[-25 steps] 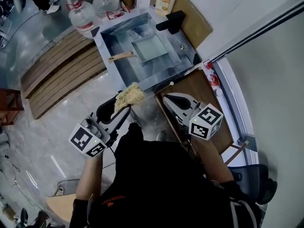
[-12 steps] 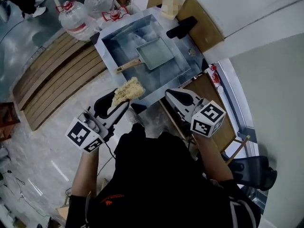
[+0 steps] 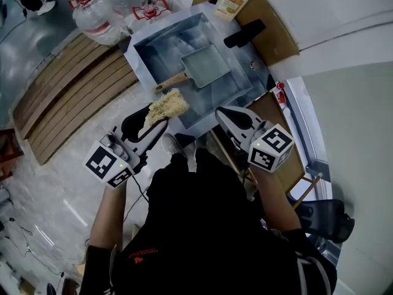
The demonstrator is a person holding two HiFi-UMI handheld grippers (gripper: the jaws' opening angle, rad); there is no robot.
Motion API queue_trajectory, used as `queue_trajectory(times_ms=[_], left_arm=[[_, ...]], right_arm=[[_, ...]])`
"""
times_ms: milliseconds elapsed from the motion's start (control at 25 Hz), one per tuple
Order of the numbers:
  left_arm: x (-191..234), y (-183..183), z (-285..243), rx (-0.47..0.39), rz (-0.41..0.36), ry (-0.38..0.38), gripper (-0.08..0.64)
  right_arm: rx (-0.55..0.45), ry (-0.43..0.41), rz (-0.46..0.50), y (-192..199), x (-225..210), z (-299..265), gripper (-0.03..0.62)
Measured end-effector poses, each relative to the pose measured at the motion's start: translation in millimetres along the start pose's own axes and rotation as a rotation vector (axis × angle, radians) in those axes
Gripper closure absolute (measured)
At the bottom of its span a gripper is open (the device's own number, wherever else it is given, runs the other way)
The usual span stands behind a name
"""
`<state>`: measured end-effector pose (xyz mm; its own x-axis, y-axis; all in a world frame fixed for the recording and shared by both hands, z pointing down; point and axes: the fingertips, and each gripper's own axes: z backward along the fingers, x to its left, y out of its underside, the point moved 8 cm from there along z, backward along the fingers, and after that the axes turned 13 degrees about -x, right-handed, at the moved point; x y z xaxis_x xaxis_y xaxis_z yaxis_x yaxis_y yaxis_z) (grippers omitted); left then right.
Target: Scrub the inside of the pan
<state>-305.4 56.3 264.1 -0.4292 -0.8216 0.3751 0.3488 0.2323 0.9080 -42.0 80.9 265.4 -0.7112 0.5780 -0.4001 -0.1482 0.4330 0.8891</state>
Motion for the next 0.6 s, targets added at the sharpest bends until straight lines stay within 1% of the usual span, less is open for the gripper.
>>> queue_trajectory(times_ms=[160,320,600], left_arm=[[9,3,-13,0.018,-0.007,-0.003,0.380],[19,9,-33,0.061,-0.018,-0.015,0.380],[37,25,-84,0.153,-0.052,-0.036,0.380]], right_arm=[[0.001,-0.006,-0.008,-1,-13,-9,0.588],[0.001,-0.023,-0.031,-2,-32,-14,0.588],[0.018,-0.069,-0.057,-3,-85,-22,0.588]])
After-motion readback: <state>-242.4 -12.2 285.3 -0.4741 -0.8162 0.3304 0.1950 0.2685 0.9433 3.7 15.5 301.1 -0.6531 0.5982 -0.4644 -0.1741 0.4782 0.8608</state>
